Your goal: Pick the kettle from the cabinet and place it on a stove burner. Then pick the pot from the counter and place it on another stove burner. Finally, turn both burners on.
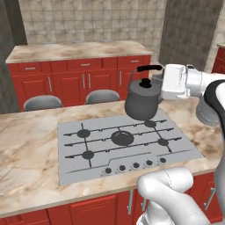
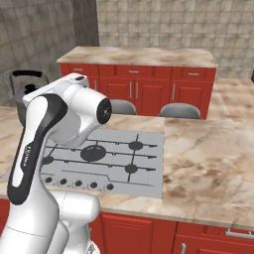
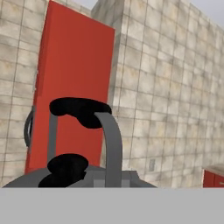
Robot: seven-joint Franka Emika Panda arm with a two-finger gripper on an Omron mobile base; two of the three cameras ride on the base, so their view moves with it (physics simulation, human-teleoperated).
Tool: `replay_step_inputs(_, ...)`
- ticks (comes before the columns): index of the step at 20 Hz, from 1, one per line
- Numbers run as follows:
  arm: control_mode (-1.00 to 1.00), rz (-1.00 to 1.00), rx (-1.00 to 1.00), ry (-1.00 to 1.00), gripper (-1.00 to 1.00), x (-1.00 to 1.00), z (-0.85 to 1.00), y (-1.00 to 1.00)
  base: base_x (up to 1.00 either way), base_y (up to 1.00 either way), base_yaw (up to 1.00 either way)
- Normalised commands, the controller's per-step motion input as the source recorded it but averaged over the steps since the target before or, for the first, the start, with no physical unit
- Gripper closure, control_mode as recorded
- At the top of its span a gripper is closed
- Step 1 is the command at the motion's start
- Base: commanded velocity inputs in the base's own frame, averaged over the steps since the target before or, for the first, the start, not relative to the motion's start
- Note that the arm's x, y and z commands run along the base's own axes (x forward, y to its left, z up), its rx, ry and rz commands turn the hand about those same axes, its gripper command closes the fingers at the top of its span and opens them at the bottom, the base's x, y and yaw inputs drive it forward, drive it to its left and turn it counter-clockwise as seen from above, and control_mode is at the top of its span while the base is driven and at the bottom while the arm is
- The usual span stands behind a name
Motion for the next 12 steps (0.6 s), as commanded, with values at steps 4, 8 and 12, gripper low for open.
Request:
replay_step_inputs(4,-1.00,0.05,0.00,-0.02,1.00,0.08,-0.09,-0.03,0.00,0.00,0.00)
replay_step_inputs(8,-1.00,0.05,0.00,-0.03,1.00,0.02,-0.09,-0.07,0.00,0.00,0.00)
replay_step_inputs(12,-1.00,0.01,0.00,0.00,1.00,0.00,-0.05,0.00,0.00,0.00,0.00)
